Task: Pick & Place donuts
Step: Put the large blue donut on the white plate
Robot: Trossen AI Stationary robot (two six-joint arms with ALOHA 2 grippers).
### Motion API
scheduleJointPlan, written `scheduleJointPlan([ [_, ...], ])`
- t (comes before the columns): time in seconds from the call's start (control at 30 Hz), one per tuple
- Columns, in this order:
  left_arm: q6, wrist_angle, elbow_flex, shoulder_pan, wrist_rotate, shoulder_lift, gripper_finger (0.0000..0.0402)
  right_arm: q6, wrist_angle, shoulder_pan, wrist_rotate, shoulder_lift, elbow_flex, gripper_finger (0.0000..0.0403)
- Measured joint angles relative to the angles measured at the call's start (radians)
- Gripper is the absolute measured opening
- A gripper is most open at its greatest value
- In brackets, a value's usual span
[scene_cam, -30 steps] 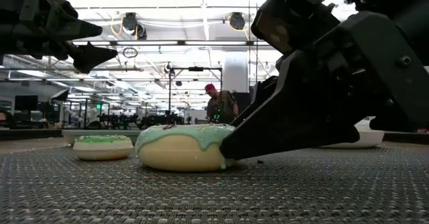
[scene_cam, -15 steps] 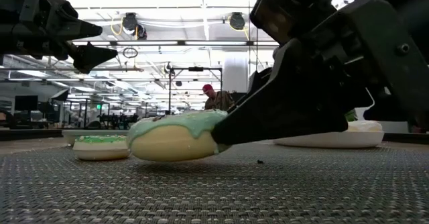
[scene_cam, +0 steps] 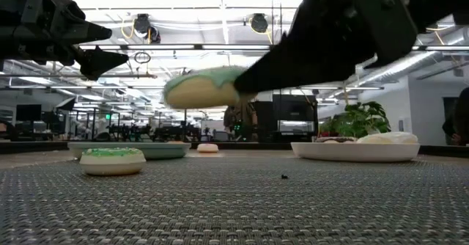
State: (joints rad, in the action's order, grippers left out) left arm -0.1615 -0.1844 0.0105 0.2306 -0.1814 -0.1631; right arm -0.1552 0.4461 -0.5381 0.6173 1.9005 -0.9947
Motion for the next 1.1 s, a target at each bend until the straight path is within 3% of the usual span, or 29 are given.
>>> scheduleJointPlan([
  [0.33,0.000,0.000,0.000,0.000,0.000,0.000,0.0379,-0.173,-0.414,0.000,0.118,-0.204,0.000,0.0253],
  [0.6,0.000,0.000,0.000,0.000,0.000,0.000,0.0379,-0.412,-0.709,0.000,0.120,-0.351,0.015,0.0253],
  [1.1,0.000,0.000,0.000,0.000,0.000,0.000,0.0379,-0.720,-0.766,0.011,0.325,-0.569,0.322,0.0253],
])
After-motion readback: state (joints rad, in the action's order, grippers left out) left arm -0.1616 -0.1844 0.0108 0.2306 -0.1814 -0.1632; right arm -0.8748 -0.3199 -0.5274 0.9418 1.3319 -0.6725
